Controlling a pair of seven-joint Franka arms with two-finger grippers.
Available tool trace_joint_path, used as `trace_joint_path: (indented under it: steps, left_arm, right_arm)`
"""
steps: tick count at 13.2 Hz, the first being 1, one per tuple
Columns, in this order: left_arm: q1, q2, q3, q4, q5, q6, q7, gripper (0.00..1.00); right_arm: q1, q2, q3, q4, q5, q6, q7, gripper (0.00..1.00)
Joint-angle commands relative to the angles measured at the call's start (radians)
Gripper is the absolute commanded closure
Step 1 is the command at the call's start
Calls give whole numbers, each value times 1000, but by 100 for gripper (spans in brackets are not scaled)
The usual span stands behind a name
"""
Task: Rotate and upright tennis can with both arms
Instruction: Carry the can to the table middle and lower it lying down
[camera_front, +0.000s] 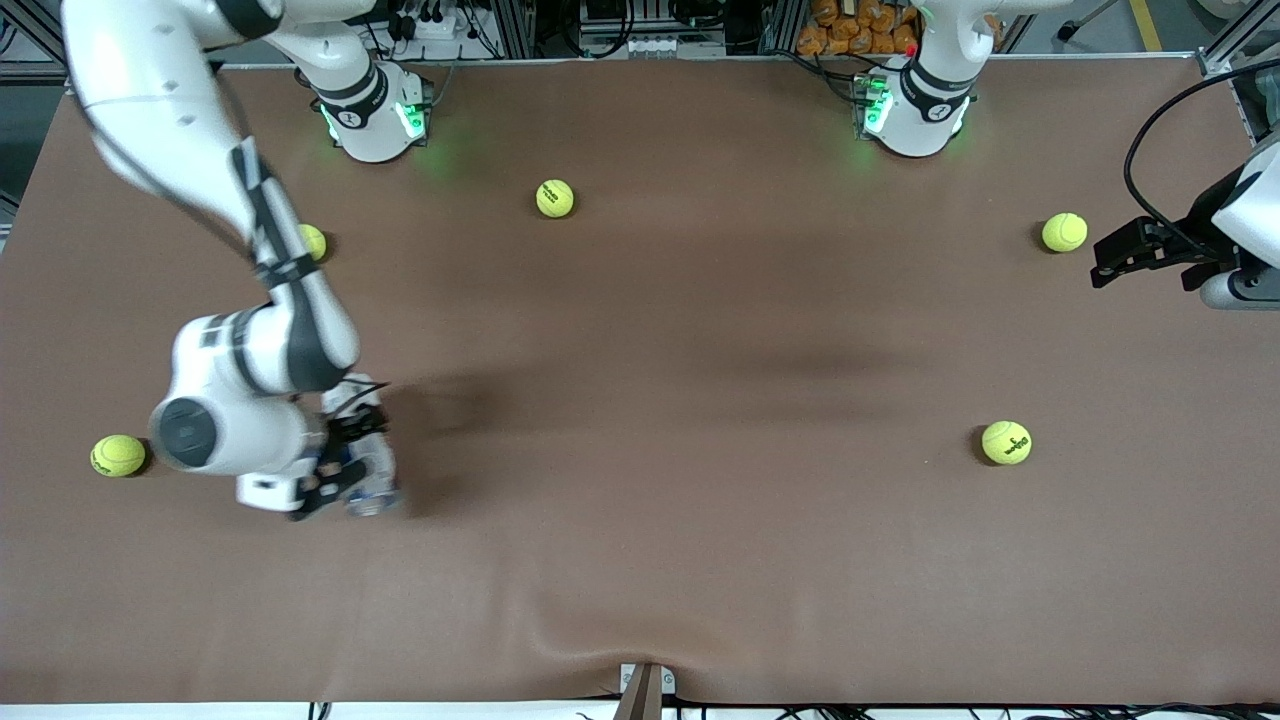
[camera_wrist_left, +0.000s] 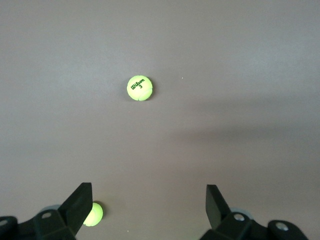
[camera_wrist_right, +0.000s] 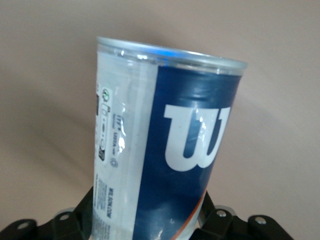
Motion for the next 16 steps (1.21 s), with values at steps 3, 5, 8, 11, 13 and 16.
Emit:
trace_joint_path:
  steps: [3, 5, 8, 11, 13, 16]
  left_arm:
    - [2, 3, -2, 8, -7, -13, 5, 0]
    - [2, 3, -2, 8, -7, -13, 5, 0]
    - [2, 3, -2, 8, -6, -13, 5, 0]
    - [2, 3, -2, 7, -7, -13, 5, 0]
    - [2, 3, -2, 7, -7, -13, 5, 0]
    - [4, 3, -2, 7, -7, -13, 5, 0]
  right_arm:
    - [214, 14, -16, 28, 9, 132, -250, 18]
    - [290, 34, -16, 28, 5, 203, -339, 18]
    - [386, 70, -19, 26, -61, 269, -450, 18]
    - [497, 125, -27, 37, -172, 294, -421, 19]
    - [546, 153, -42, 51, -256, 295, -337, 18]
    - [565, 169, -42, 54, -302, 295, -295, 0]
